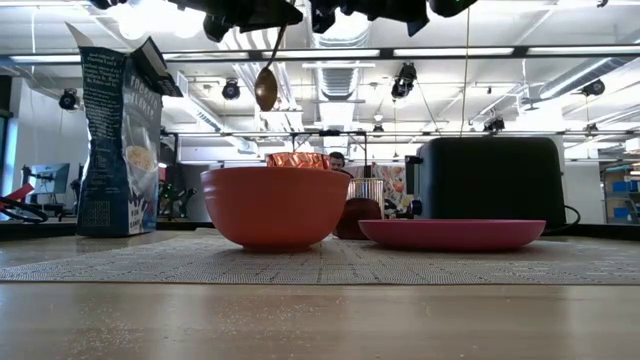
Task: Arrange a breakfast setting
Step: Put the gold spoon on the gray tablemat to the left of the orange bowl
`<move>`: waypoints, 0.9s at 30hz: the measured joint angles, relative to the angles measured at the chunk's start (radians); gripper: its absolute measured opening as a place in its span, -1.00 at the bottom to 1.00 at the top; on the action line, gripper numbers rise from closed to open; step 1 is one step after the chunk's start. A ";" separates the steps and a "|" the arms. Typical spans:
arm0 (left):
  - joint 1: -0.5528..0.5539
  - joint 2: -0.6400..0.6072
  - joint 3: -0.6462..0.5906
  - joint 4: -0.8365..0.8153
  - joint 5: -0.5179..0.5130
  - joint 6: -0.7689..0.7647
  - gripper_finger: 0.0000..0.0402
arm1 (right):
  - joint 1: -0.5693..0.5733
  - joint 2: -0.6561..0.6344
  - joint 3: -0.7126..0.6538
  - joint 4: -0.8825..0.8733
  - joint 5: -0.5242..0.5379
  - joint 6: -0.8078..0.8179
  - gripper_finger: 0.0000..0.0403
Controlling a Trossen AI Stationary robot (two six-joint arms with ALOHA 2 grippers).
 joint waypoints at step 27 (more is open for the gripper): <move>0.169 -0.048 0.274 -0.972 0.560 0.414 -0.95 | -0.129 -0.372 0.000 -0.957 0.596 0.033 -0.21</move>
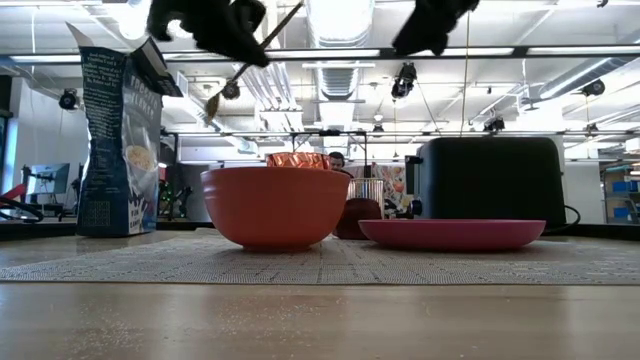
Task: Arrange a breakfast setting
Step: Put the gold spoon on the gray tablemat to the left of the orange bowl
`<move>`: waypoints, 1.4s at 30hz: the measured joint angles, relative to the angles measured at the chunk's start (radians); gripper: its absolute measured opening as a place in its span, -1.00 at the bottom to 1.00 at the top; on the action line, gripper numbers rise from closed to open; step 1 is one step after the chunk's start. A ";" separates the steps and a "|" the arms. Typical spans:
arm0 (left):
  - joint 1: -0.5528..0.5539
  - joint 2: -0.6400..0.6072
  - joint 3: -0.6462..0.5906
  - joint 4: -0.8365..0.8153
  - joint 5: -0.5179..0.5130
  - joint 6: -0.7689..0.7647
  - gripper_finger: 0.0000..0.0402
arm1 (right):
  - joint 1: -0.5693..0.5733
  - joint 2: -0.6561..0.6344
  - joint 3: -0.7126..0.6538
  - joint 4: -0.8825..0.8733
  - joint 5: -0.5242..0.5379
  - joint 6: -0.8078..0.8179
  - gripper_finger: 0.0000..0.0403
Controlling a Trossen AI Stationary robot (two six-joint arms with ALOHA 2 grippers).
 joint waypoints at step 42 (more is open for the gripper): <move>-0.013 0.317 0.029 -0.514 0.000 0.831 -0.94 | 0.000 0.009 -0.046 -0.131 0.117 0.106 -0.33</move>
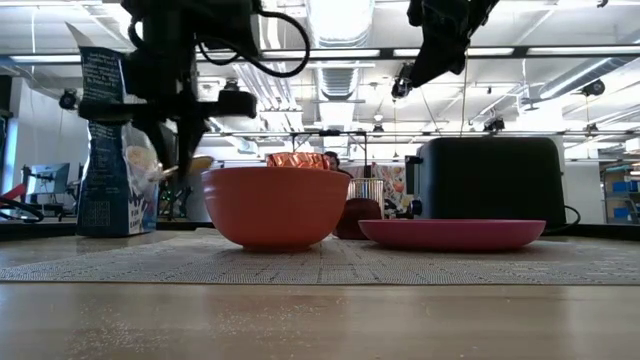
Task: Arrange a breakfast setting
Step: Put the gold spoon on the gray tablemat to the left of the orange bowl
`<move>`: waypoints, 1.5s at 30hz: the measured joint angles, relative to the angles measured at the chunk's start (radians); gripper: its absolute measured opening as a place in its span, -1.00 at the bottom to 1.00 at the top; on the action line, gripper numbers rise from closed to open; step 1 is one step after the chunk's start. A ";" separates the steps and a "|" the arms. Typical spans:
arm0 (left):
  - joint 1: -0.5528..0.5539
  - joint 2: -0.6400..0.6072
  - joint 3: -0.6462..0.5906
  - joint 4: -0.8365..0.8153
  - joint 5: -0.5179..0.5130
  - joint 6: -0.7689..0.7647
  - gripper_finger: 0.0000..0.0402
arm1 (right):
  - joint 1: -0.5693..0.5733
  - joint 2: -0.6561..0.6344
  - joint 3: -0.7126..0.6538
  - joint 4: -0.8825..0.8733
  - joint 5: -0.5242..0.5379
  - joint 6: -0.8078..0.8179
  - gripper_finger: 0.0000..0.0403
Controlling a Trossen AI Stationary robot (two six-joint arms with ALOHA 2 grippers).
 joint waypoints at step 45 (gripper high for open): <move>-0.115 0.072 -0.156 0.363 0.046 -0.061 -0.93 | -0.283 -0.258 -0.373 0.132 -0.323 -0.254 -0.38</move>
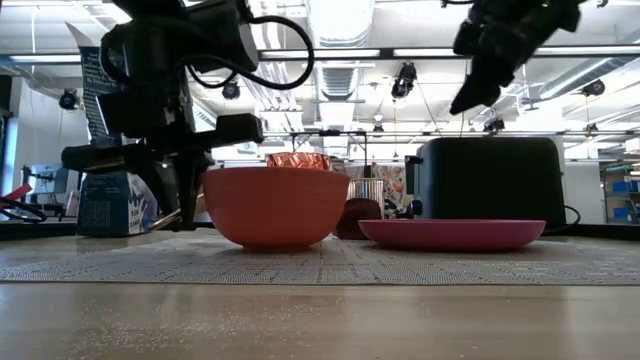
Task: Arrange a breakfast setting
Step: Put the gold spoon on the gray tablemat to the left of the orange bowl
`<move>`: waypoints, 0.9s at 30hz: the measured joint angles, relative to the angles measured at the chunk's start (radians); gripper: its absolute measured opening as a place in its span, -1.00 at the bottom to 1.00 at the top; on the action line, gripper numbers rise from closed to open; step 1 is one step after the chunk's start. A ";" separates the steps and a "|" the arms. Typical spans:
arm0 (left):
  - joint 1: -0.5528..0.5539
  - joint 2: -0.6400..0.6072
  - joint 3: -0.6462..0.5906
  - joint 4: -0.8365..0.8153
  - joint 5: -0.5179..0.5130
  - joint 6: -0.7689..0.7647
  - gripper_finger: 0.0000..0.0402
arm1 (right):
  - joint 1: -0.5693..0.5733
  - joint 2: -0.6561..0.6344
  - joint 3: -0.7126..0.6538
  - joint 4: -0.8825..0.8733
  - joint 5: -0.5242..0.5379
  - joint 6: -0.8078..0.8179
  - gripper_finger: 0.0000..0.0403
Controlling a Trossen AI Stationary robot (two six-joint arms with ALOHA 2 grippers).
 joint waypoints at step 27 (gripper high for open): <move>0.000 0.059 0.000 0.078 0.030 -0.044 -0.93 | -0.005 -0.151 -0.367 0.413 0.067 0.275 -0.40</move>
